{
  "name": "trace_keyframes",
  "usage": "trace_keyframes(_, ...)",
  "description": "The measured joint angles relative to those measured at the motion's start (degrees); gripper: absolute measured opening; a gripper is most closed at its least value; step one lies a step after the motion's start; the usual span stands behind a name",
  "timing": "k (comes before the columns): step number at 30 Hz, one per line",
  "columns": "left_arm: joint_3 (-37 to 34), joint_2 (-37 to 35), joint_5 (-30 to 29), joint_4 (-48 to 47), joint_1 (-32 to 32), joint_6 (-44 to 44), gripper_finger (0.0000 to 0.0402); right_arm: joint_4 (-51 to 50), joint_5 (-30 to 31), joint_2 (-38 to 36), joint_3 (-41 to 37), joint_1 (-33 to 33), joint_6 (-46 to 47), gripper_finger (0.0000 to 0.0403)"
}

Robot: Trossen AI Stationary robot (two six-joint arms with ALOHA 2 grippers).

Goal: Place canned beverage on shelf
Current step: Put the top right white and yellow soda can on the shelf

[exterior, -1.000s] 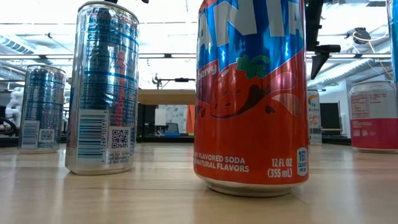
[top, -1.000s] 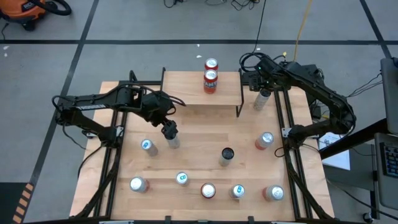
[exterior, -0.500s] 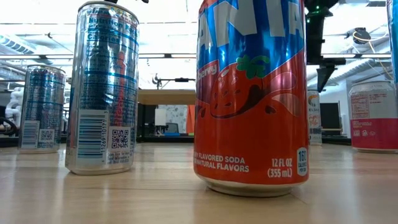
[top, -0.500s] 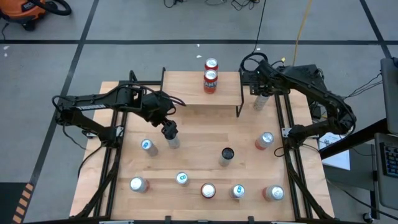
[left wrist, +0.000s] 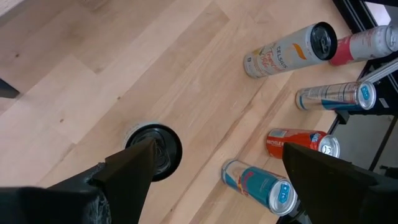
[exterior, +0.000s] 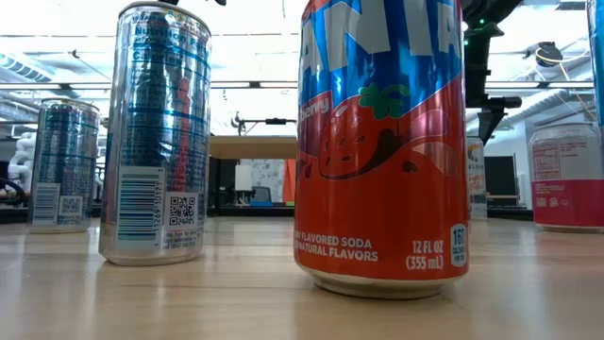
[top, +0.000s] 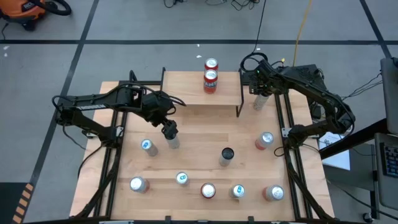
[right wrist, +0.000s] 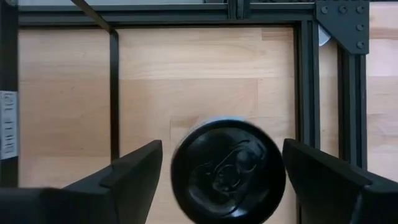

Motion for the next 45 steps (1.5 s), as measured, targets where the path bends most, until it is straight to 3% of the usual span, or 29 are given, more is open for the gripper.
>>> trace_keyframes(10, 0.0, 0.0, -0.3, 0.0, 0.0, -0.1, 0.0349, 0.2, -2.4, 2.5, 0.0, -0.7, -1.6, 0.0275)
trace_keyframes(18, 0.0, 0.0, -1.0, 0.0, 0.0, 0.0, 0.0349, -0.1, -2.4, 2.4, 0.0, -0.7, -4.0, 0.0217)
trace_keyframes(32, 0.0, 0.0, -3.1, 0.4, 0.0, 0.0, 0.0349, -4.0, -7.5, -6.1, 0.0, -0.6, -1.8, 0.0217)
trace_keyframes(45, 0.0, 0.0, -3.9, 7.3, 0.2, 1.3, 0.0349, -5.3, -11.5, -15.2, 0.0, -0.6, 2.0, 0.0217)
